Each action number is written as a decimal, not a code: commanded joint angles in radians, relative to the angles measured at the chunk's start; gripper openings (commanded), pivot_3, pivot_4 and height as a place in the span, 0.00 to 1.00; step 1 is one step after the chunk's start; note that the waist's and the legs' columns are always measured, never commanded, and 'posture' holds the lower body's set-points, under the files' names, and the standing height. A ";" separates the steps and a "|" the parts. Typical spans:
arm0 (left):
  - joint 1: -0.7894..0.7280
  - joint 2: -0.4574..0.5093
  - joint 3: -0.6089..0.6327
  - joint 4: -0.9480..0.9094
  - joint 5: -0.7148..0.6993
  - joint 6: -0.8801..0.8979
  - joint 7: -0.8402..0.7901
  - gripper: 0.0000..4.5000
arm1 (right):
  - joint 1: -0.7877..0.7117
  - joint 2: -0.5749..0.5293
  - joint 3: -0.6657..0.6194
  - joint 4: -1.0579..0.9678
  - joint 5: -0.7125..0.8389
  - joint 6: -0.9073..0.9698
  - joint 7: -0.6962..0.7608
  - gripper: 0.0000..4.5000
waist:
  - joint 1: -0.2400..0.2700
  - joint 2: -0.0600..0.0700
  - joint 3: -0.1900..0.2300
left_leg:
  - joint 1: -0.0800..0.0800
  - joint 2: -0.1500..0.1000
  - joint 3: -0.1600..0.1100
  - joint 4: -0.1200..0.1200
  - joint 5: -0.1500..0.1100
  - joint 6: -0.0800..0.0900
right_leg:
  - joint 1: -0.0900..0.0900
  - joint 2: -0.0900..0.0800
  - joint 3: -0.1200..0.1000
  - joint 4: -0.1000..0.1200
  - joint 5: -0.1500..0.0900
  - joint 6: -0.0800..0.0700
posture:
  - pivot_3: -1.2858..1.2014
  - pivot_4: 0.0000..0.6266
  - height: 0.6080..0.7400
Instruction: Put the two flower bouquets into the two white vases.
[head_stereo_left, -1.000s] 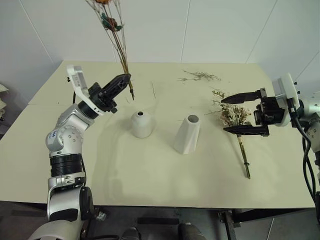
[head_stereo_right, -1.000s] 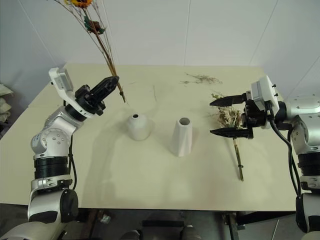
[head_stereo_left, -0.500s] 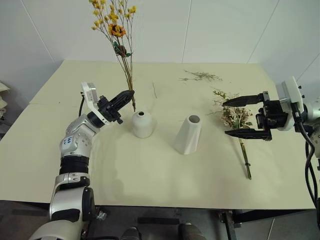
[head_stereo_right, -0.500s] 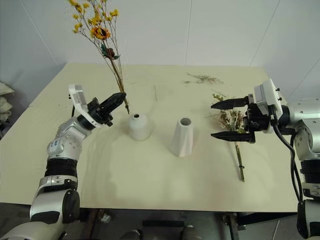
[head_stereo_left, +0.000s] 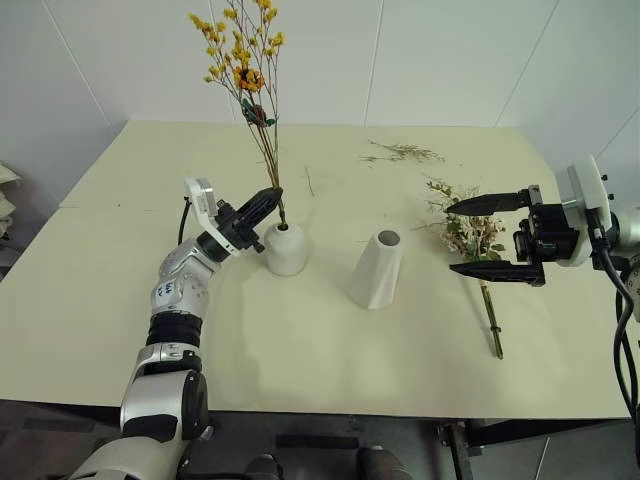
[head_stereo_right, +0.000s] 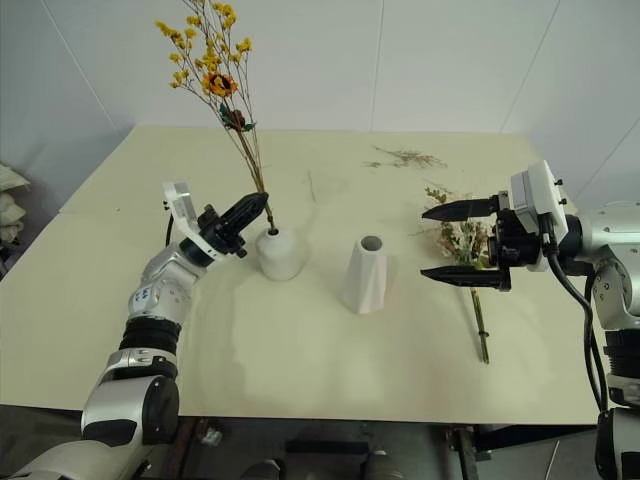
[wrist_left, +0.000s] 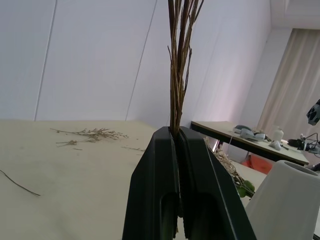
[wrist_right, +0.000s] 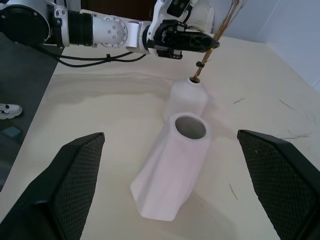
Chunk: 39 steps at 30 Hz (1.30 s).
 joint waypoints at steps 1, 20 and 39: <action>-0.017 0.007 0.009 0.008 0.003 -0.024 -0.011 0.01 | 0.007 0.001 -0.041 -0.041 0.019 0.009 -0.008 1.00 | 0.000 0.000 0.000 | 0.000 0.000 0.000 0.000 0.000 0.000 | 0.000 0.000 0.000 0.000 0.000 0.000 | 0.52 0.24 1.00; 0.016 -0.004 -0.008 0.059 0.047 -0.089 -0.037 0.01 | 0.044 0.009 -0.062 -0.089 0.030 0.039 -0.045 1.00 | 0.001 0.000 0.000 | 0.000 0.000 0.000 0.000 0.000 0.000 | 0.000 0.000 0.000 0.000 0.000 0.000 | 0.52 0.24 1.00; -0.056 -0.032 0.023 0.151 0.046 -0.127 -0.022 0.01 | 0.077 0.019 -0.080 -0.130 0.039 0.054 -0.073 1.00 | 0.001 0.000 0.000 | 0.000 0.000 0.000 0.000 0.000 0.000 | 0.000 0.000 0.000 0.000 0.001 0.001 | 0.52 0.24 1.00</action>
